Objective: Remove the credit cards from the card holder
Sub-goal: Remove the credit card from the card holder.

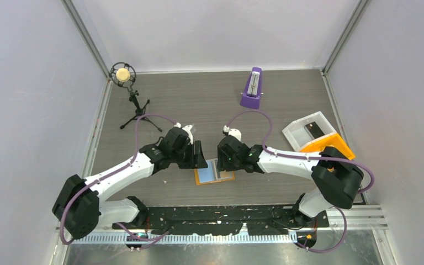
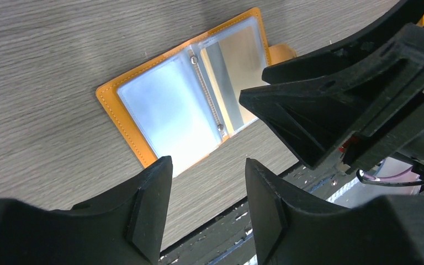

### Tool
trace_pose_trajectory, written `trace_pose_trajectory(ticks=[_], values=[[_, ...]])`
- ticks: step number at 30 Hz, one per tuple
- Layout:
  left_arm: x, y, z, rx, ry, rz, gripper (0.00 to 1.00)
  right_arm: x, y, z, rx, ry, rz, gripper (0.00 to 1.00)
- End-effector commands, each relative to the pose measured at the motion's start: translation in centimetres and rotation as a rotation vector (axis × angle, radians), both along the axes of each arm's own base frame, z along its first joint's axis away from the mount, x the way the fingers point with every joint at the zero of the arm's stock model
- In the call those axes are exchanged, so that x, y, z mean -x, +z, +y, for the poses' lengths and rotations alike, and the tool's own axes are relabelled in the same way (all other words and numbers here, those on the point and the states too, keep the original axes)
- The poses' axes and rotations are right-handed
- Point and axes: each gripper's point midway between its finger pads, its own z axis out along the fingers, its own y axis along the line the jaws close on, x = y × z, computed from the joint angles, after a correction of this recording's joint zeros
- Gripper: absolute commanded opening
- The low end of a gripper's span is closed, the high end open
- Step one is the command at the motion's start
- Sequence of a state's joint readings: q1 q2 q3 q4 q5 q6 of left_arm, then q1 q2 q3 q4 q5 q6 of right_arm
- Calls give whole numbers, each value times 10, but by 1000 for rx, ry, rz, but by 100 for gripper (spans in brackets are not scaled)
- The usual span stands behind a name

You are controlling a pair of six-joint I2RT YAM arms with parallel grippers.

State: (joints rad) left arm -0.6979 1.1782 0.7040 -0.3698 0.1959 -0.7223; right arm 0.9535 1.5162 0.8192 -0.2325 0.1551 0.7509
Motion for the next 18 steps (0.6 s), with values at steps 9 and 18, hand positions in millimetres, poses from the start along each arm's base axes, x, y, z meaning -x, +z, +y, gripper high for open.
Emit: trace_pose_trajectory(ticks=[9,18], values=[[-5,-21,-13,40,-31,13,53,-8,2,-8,19,-29,-47,48],[-2,-33,-14,34,-42,38,50,-5,-7,-10,40,-28,-27,48]])
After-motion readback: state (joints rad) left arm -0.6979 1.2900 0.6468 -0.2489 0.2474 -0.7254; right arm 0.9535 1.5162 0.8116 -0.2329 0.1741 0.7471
